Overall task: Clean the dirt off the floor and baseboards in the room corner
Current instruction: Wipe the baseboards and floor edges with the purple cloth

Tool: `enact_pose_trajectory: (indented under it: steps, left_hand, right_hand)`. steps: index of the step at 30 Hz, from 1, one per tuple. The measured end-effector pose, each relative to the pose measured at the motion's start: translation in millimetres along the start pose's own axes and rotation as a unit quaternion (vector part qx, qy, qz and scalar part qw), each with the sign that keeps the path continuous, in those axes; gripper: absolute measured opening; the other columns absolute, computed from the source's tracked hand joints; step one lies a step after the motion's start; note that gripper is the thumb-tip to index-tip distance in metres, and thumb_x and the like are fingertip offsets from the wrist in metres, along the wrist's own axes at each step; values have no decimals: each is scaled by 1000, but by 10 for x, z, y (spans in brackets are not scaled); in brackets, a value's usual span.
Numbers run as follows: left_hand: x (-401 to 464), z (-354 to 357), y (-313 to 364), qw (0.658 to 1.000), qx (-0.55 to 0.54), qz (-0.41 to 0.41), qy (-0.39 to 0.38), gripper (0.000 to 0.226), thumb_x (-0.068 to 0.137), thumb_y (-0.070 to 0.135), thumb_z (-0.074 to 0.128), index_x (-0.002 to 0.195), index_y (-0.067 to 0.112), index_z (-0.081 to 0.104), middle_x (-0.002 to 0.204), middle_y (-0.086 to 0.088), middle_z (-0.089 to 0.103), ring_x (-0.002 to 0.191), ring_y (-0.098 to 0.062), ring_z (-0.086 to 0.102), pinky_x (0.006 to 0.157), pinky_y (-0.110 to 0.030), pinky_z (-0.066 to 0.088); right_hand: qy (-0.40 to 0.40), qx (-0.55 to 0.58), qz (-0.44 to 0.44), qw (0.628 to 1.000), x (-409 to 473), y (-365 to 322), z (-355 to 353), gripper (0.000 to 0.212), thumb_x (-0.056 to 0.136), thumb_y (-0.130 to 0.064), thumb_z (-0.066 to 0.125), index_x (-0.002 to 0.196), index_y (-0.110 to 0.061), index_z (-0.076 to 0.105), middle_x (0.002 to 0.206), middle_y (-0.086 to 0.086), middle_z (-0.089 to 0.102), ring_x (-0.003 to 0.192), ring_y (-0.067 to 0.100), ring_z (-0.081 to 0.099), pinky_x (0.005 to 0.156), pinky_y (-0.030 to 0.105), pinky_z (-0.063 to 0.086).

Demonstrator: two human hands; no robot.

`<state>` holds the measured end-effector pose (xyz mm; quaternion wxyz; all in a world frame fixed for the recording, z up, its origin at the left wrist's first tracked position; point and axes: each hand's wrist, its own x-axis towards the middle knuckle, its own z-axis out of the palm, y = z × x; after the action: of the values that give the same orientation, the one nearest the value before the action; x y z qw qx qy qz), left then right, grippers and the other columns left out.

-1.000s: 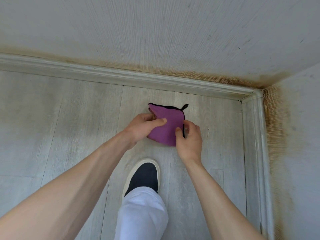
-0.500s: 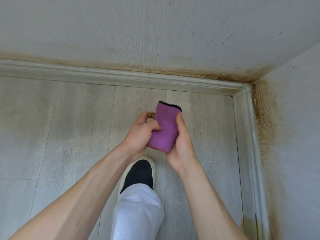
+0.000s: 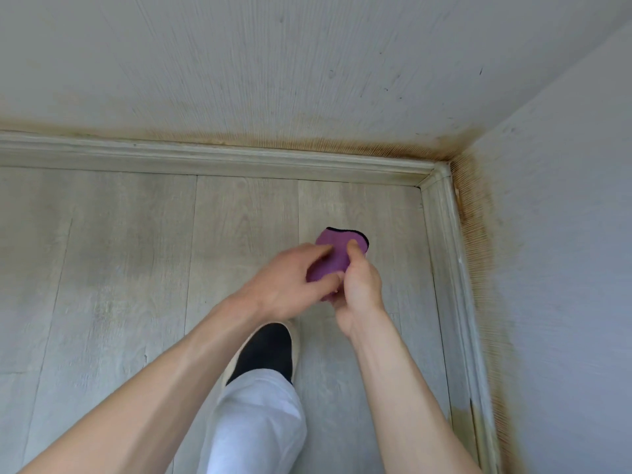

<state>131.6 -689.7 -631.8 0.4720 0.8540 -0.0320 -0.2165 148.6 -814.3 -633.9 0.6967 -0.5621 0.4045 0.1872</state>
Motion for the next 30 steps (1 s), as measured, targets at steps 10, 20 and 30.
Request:
enact_pose_trajectory:
  steps: [10,20,30]
  left_hand:
    - [182,-78,-230,949,-292,-116,20,24,85,5,57,98,15,75,78,-1,68,70,-14,59,66,-30,43]
    - [252,-119,-329,989,-146,8,-39,74,92,25,75,156,39,40,141,15,59,124,3,58,109,-26,45]
    - [121,-180,-265,991,-61,123,3,14,88,34,70,95,22,73,101,9,73,99,-11,65,94,-40,49]
  right_hand:
    - [-71,-81,39,993,204,49,-256,61,86,-54,75,135,-22,59,127,4,72,117,23,69,100,47,56]
    - [-98,-51,-236,965,154,-246,-371,24,82,-19,76,105,-21,72,101,0,74,99,17,67,91,35,55]
    - [-118,-403,-461,781,74,-348,-18,20,91,-16,77,111,-18,73,102,-3,57,93,-1,60,82,8,42]
